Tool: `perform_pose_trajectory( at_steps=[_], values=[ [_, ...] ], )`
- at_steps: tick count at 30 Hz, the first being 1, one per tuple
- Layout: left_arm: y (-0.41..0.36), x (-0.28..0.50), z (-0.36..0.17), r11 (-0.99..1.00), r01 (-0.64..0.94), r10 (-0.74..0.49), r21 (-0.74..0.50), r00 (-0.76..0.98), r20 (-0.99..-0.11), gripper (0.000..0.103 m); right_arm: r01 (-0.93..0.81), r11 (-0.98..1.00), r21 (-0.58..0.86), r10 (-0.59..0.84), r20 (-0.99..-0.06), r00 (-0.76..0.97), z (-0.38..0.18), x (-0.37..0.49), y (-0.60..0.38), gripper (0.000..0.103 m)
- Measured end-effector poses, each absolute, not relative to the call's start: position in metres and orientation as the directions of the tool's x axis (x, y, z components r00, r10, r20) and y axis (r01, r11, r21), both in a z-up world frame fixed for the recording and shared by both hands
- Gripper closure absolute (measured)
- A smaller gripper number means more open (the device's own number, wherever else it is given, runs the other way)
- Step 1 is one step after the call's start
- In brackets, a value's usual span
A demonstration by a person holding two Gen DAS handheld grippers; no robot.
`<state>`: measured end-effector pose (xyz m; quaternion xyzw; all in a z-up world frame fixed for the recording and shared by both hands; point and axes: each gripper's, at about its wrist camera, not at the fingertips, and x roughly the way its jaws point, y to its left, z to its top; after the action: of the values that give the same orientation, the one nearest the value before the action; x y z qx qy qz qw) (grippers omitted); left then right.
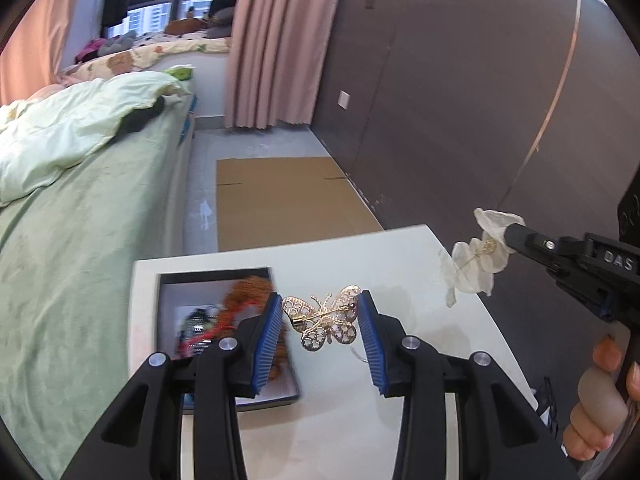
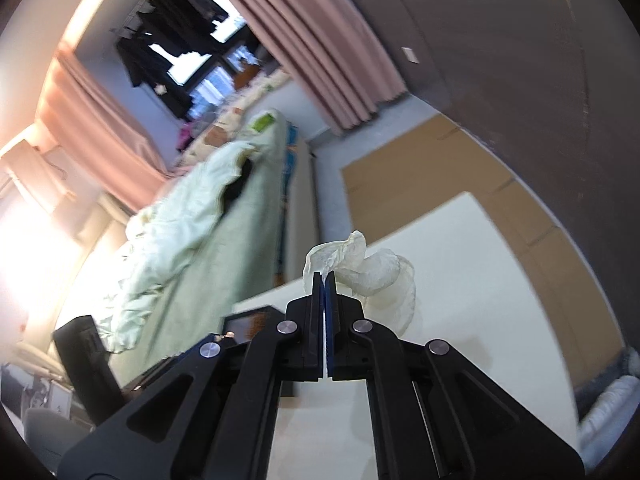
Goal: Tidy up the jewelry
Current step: 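Carry the brooch and flower over the black box and release both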
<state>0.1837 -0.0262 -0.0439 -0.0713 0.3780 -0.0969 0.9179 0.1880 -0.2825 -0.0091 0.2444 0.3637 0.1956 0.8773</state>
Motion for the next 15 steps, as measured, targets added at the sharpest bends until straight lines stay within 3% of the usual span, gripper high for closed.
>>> perform_pose_trajectory(
  at_steps=[6,15],
  values=[
    [0.015,0.172,-0.028,0.972,0.064,-0.202,-0.227,0.725,-0.659,0.066,-0.28,0.751,0.598,0.612,-0.473,0.634,0.008,0.181,-0.241,0.1],
    [0.06,0.16,-0.014,0.964,-0.012,-0.168,-0.267,0.751,-0.639,0.066,-0.381,0.696,0.609,0.703,-0.467,0.537,0.006,0.178,-0.172,0.1]
  ],
)
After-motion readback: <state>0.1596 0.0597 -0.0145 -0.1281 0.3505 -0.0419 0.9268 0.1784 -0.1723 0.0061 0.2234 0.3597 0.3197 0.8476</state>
